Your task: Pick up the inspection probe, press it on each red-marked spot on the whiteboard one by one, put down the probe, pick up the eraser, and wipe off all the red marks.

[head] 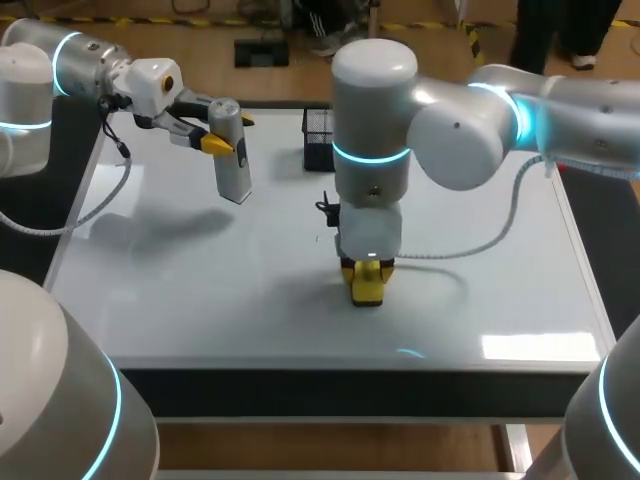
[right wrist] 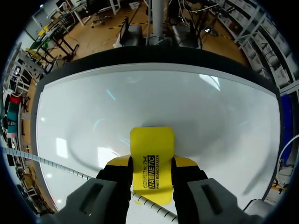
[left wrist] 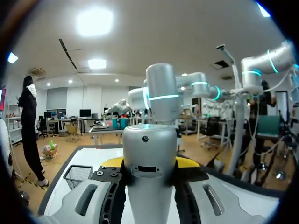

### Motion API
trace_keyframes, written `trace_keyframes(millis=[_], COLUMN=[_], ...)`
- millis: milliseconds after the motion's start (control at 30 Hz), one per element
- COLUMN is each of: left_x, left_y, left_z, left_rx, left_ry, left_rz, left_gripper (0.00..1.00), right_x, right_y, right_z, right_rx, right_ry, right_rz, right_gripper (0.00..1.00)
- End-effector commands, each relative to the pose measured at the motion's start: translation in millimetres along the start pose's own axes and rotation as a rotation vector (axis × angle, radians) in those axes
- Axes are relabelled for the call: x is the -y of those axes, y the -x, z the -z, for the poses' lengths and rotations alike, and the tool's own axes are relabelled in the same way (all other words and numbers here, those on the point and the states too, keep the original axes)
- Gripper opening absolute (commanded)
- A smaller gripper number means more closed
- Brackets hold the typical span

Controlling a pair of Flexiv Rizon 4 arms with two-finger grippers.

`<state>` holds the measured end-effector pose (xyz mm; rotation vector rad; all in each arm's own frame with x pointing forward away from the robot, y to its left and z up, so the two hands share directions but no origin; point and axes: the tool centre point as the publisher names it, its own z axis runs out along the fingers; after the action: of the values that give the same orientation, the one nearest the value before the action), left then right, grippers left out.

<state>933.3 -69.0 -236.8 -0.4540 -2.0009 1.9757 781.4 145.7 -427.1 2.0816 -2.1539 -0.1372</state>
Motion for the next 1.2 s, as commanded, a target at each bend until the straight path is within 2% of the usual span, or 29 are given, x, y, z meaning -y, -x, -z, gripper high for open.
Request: trace_keyframes(millis=[33, 333, 833, 1200], left_x=[2.1, 2.1, 2.1, 2.1], left_y=[-0.3, -0.3, -0.3, -0.3], left_z=[1, 1, 1, 1], left_rx=[-0.001, -0.001, -0.001, -0.001], left_ry=[0.003, 0.003, 0.003, 0.003], left_rz=[0.001, 0.001, 0.001, 0.001], left_gripper=[0.00, 0.00, 0.00, 0.00], right_x=[-1, 0, 9, 12], right_y=[-16, -29, -40, -43], right_z=[-8, 1, 41, 47], right_rx=[0.005, 0.007, -0.012, -0.010], right_ry=[-0.003, -0.015, -0.063, -0.072], right_rz=[-0.009, -0.026, 0.031, 0.051], right_gripper=[0.00, 0.00, 0.00, 0.00])
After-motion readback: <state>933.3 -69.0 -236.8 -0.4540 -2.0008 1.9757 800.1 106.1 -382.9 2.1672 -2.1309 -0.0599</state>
